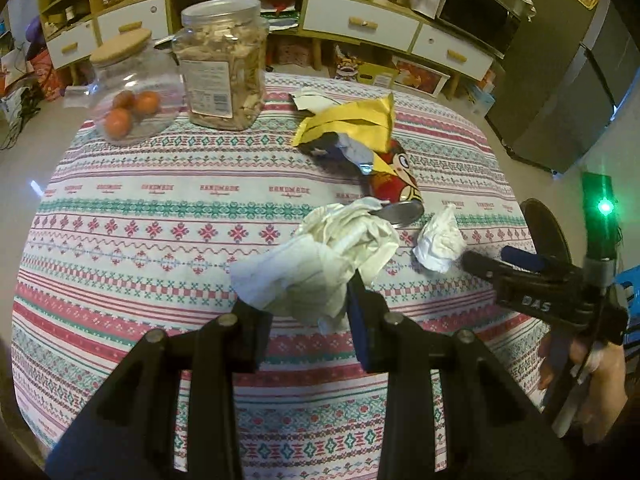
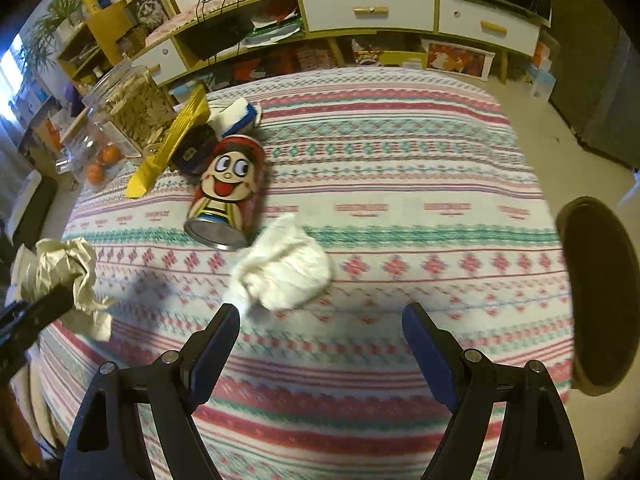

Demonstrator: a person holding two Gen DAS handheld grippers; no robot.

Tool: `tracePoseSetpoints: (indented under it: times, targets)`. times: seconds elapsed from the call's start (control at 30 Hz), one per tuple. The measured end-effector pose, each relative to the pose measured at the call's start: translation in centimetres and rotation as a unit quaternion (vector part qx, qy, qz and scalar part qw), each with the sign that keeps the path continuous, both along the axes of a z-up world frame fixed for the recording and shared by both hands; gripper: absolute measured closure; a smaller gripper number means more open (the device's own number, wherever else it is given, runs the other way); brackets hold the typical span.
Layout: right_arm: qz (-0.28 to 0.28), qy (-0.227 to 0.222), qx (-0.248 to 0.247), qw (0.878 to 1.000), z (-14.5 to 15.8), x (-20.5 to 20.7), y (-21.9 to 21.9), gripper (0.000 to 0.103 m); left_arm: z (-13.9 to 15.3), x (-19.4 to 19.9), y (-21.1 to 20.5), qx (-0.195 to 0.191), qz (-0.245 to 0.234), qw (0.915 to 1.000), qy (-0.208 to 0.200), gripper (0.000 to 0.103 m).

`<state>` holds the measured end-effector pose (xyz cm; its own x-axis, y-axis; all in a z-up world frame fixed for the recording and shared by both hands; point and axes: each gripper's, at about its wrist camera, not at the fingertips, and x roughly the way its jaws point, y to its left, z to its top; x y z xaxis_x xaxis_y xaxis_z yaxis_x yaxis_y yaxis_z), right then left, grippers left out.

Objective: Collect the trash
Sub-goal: 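Grasp the crumpled white paper with the left tool while the right tool grasps the white tissue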

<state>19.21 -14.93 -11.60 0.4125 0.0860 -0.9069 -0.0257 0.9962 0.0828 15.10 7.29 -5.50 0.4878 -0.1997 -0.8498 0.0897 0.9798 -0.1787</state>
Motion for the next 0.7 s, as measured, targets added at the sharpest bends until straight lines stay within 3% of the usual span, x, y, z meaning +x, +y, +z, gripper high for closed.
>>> tracePoseSetpoints:
  times: [0.33,0.6,0.63,0.7]
  targets:
    - [-0.017,-0.006,-0.001,1.0,-2.4,2.1,1.9,0.019,-0.5,0.1,0.8,0.002,0.008,0.9999,0.008,0.067]
    - [0.015,-0.015,-0.02,1.0,-2.7,2.6,2.8,0.056,-1.1,0.2,0.5,0.01,0.003,0.9998,0.015,0.067]
    - [0.025,-0.015,-0.021,0.999,-2.7,2.6,3.1,0.066,-1.1,0.2,0.5,0.011,0.001,0.9998,0.015,0.067]
    - [0.039,-0.018,-0.031,0.999,-2.5,2.2,3.6,0.07,-1.1,0.2,0.3,0.013,-0.001,0.9998,0.014,0.067]
